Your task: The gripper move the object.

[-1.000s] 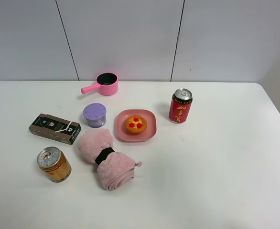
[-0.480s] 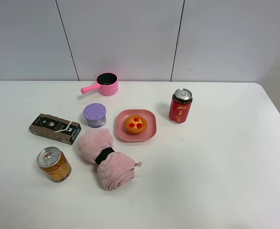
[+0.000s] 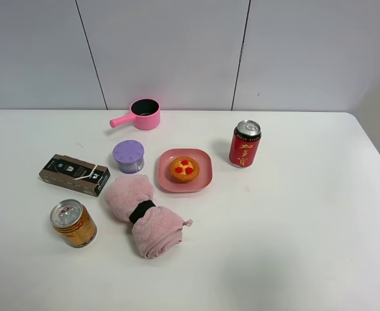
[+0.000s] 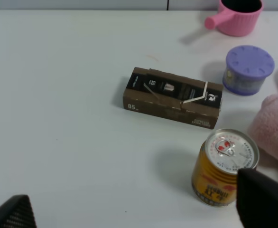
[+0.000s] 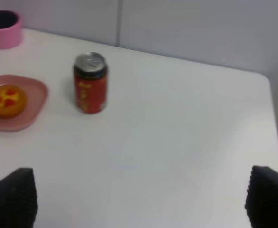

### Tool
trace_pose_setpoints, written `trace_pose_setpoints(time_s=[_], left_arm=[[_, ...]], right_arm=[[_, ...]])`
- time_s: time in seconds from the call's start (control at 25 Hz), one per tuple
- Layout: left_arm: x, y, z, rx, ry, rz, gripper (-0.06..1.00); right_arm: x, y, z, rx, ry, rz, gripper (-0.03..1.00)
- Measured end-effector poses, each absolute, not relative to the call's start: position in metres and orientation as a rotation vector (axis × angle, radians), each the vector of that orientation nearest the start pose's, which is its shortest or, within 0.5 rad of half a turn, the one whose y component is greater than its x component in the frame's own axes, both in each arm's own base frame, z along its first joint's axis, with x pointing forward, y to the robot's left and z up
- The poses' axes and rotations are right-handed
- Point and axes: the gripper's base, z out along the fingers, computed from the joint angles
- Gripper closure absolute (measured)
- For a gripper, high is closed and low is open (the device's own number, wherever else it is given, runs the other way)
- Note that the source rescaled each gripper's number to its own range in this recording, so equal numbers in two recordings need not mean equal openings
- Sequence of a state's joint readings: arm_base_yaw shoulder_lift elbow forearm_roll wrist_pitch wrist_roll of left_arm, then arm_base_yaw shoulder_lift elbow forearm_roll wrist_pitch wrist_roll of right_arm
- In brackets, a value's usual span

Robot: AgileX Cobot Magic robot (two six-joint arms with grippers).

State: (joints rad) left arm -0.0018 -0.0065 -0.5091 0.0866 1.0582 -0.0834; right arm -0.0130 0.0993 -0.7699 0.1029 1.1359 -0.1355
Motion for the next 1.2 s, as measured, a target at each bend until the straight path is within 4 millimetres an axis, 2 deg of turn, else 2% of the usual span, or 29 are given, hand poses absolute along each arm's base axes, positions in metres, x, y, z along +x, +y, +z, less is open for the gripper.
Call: trace_pose_setpoints(time_s=[0.2,0.6,1.2], left_arm=[[-0.007,0.007,0.28,-0.087,2.022,0.049,-0.06],[-0.007,0.007,0.28,-0.087,2.022,0.049,-0.06],[-0.007,0.007,0.28,-0.087,2.022,0.049,-0.06]], right_arm=[[-0.024,0.01,0.304,-0.051,1.993,0.022,0.31],[-0.008,0.007,0.278,0.017,2.062,0.045,0.32],[-0.005,0.007,0.277,0.036,2.043,0.046,0.34]])
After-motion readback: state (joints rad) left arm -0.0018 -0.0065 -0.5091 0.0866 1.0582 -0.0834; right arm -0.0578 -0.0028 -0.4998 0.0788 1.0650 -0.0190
